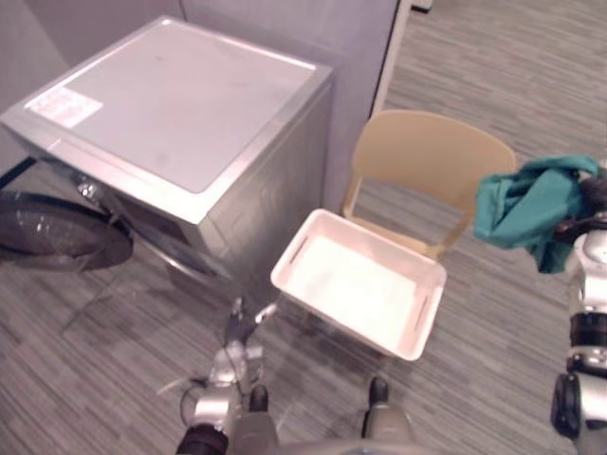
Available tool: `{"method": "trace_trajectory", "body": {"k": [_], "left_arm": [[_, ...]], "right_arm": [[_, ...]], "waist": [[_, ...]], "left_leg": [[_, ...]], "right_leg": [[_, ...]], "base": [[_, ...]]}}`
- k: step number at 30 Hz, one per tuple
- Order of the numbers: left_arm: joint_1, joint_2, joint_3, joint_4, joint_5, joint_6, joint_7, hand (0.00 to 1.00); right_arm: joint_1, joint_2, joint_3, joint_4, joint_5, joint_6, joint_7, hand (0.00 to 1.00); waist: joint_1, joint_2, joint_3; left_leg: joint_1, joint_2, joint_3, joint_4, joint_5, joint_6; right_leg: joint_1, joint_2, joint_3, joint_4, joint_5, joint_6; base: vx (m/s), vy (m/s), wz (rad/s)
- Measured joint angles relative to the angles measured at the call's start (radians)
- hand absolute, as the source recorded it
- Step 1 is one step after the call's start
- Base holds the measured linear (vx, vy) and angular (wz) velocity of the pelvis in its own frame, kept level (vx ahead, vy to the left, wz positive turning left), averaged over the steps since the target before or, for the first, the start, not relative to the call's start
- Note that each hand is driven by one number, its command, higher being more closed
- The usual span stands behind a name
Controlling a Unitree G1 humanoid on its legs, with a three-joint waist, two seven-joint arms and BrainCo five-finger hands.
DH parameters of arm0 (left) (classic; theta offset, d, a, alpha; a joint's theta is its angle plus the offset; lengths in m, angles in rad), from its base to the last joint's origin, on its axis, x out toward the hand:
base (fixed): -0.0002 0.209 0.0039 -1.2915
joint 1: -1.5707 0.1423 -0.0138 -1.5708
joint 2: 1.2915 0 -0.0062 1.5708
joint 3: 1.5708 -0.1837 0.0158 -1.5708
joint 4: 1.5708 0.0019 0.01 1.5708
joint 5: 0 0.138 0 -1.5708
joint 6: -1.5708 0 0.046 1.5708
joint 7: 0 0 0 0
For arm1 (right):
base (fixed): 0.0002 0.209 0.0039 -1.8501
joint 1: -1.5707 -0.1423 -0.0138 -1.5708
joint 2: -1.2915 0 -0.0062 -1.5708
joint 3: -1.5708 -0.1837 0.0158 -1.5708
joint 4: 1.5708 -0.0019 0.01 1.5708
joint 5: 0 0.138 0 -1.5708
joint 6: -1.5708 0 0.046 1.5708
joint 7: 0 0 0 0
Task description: Pick up the laundry basket with both hands and put the clothes into the washing machine.
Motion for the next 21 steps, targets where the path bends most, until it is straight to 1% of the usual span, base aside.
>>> {"method": "trace_trajectory", "body": {"k": [2, 5, 6, 7, 9, 11, 14, 15, 16, 18, 20, 21], "left_arm": [[-0.007, 0.009, -0.010, -0.093, 0.000, -0.013, 0.000, 0.00], [-0.028, 0.012, -0.031, -0.152, -0.001, -0.019, 0.001, 0.00], [-0.045, 0.029, -0.047, -0.186, -0.002, -0.030, 0.001, 0.00], [-0.050, 0.032, -0.052, -0.190, -0.004, -0.032, 0.000, 0.00], [-0.079, 0.041, -0.076, -0.213, -0.015, -0.049, -0.002, 0.00], [-0.119, 0.053, -0.107, -0.216, -0.038, -0.060, -0.017, 0.00], [-0.195, 0.056, -0.170, -0.214, -0.064, -0.062, -0.023, 0.00], [-0.213, 0.056, -0.187, -0.213, -0.065, -0.062, -0.025, 0.00], [-0.249, 0.055, -0.216, -0.212, -0.082, -0.065, -0.038, 0.00], [-0.307, 0.054, -0.265, -0.195, -0.097, -0.071, -0.042, 0.00], [-0.389, 0.048, -0.322, -0.156, -0.121, -0.077, -0.045, 0.00], [-0.403, 0.047, -0.332, -0.149, -0.123, -0.078, -0.048, 0.00]], "right_arm": [[0.037, 0.000, 0.010, -0.099, -0.031, -0.013, 0.005, 1.00], [0.065, 0.000, 0.019, -0.186, -0.054, -0.029, 0.029, 1.00], [0.076, 0.000, 0.051, -0.239, -0.067, -0.039, 0.046, 1.00], [0.079, 0.000, 0.057, -0.250, -0.069, -0.040, 0.049, 1.00], [0.083, 0.001, 0.112, -0.302, -0.072, -0.049, 0.075, 1.00], [0.084, 0.002, 0.166, -0.351, -0.072, -0.059, 0.104, 1.00], [0.086, 0.009, 0.215, -0.409, -0.072, -0.085, 0.141, 1.00], [0.086, 0.015, 0.218, -0.421, -0.071, -0.088, 0.149, 1.00], [0.086, 0.022, 0.239, -0.449, -0.071, -0.088, 0.153, 1.00], [0.086, 0.026, 0.279, -0.489, -0.071, -0.091, 0.168, 1.00], [0.083, 0.044, 0.325, -0.529, -0.071, -0.109, 0.183, 1.00], [0.082, 0.055, 0.334, -0.536, -0.071, -0.114, 0.189, 1.00]], "waist": [[-0.004, 0.004, -0.035], [-0.006, 0.012, -0.056], [-0.012, 0.018, -0.070], [-0.013, 0.018, -0.070], [-0.023, 0.025, -0.090], [-0.033, 0.026, -0.103], [-0.039, 0.022, -0.117], [-0.040, 0.022, -0.118], [-0.039, 0.021, -0.119], [-0.043, 0.021, -0.123], [-0.056, 0.021, -0.129], [-0.056, 0.021, -0.131]], "left_leg": [[0.016, 0.013, 0.022, -0.016, -0.003, -0.004], [0.039, 0.023, 0.051, -0.018, -0.012, -0.008], [0.058, 0.029, 0.069, -0.021, -0.017, -0.008], [0.058, 0.030, 0.073, -0.023, -0.018, -0.008], [0.078, 0.034, 0.101, -0.040, -0.019, -0.008], [0.095, 0.041, 0.125, -0.049, -0.021, -0.010], [0.111, 0.049, 0.152, -0.050, -0.027, -0.013], [0.114, 0.049, 0.156, -0.050, -0.028, -0.014], [0.123, 0.050, 0.167, -0.050, -0.031, -0.015], [0.128, 0.053, 0.176, -0.050, -0.034, -0.017], [0.136, 0.056, 0.186, -0.051, -0.035, -0.018], [0.139, 0.057, 0.190, -0.052, -0.035, -0.018]], "right_leg": [[0.000, 0.016, 0.020, -0.013, 0.005, -0.003], [0.002, 0.029, 0.046, -0.014, 0.005, -0.004], [0.006, 0.038, 0.066, -0.015, 0.006, -0.005], [0.008, 0.040, 0.070, -0.016, 0.006, -0.005], [0.009, 0.050, 0.094, -0.032, 0.006, 0.000], [0.010, 0.062, 0.120, -0.042, 0.010, 0.000], [0.011, 0.076, 0.147, -0.048, 0.018, -0.008], [0.011, 0.077, 0.150, -0.048, 0.020, -0.011], [0.011, 0.081, 0.162, -0.048, 0.021, -0.012], [0.011, 0.085, 0.170, -0.047, 0.021, -0.012], [0.011, 0.091, 0.180, -0.047, 0.022, -0.013], [0.011, 0.094, 0.185, -0.047, 0.022, -0.013]], "base": [[0.02, -0.008, -0.29], [0.02, -0.007, -0.35], [0.00, -0.003, -0.31], [-0.02, -0.003, -0.34], [-0.03, 0.002, -0.35], [0.00, 0.005, -0.39], [0.01, 0.003, -0.25], [0.01, 0.009, -0.21], [0.02, 0.009, -0.23], [0.01, 0.003, -0.16], [0.01, -0.003, -0.12], [0.00, -0.003, -0.24]]}}
